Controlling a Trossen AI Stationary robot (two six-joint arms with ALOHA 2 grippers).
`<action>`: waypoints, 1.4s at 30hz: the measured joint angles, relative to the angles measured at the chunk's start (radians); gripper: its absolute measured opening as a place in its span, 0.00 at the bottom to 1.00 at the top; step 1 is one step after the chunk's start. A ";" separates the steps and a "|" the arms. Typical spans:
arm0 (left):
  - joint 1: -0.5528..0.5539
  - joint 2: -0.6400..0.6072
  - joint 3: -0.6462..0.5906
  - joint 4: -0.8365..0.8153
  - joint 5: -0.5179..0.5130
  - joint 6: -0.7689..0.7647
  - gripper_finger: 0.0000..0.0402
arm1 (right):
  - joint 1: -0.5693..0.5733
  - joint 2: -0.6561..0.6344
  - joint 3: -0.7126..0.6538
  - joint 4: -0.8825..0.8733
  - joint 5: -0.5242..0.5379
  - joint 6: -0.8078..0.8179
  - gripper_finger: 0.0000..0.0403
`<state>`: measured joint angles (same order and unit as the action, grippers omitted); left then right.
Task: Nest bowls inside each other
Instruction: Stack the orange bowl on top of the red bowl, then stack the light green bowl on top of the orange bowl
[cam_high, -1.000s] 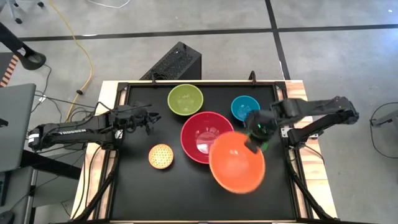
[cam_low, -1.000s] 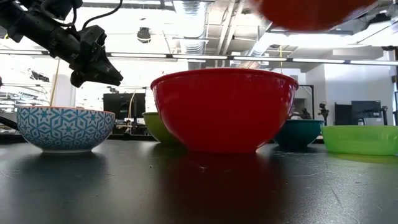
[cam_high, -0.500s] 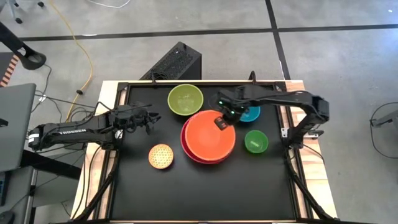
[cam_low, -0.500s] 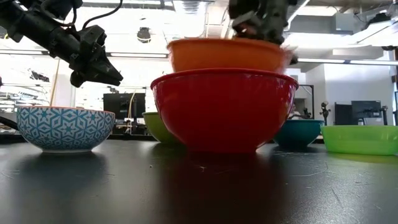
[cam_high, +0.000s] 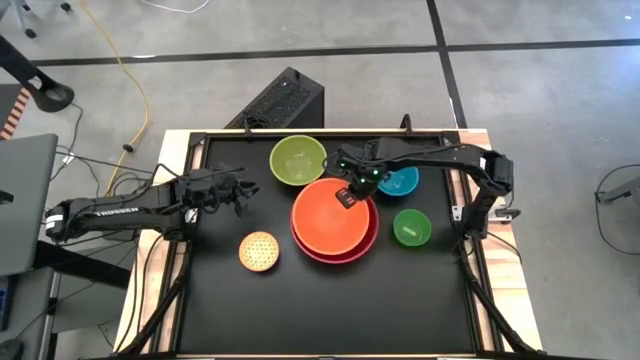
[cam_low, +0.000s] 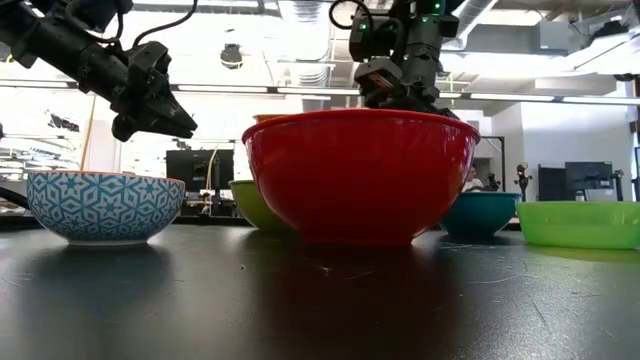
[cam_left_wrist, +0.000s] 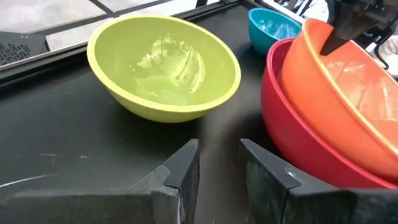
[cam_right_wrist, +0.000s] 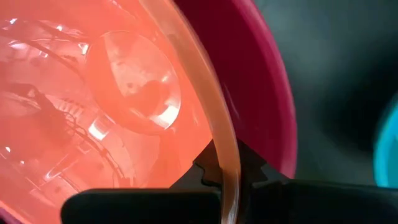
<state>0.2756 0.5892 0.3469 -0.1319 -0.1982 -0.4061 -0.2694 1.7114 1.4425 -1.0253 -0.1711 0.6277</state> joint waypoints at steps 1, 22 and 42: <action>0.000 0.000 0.000 -0.002 0.000 0.000 0.26 | 0.000 0.009 0.000 0.003 0.010 0.000 0.05; 0.000 -0.001 -0.031 -0.008 0.036 -0.033 0.26 | 0.007 0.029 0.000 -0.030 0.065 0.001 0.18; 0.000 -0.001 -0.031 -0.008 0.033 -0.013 0.26 | 0.014 -0.007 0.173 -0.197 0.095 -0.033 0.18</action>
<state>0.2756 0.5880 0.3157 -0.1398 -0.1650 -0.4190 -0.2558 1.7042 1.6157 -1.2221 -0.0758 0.5949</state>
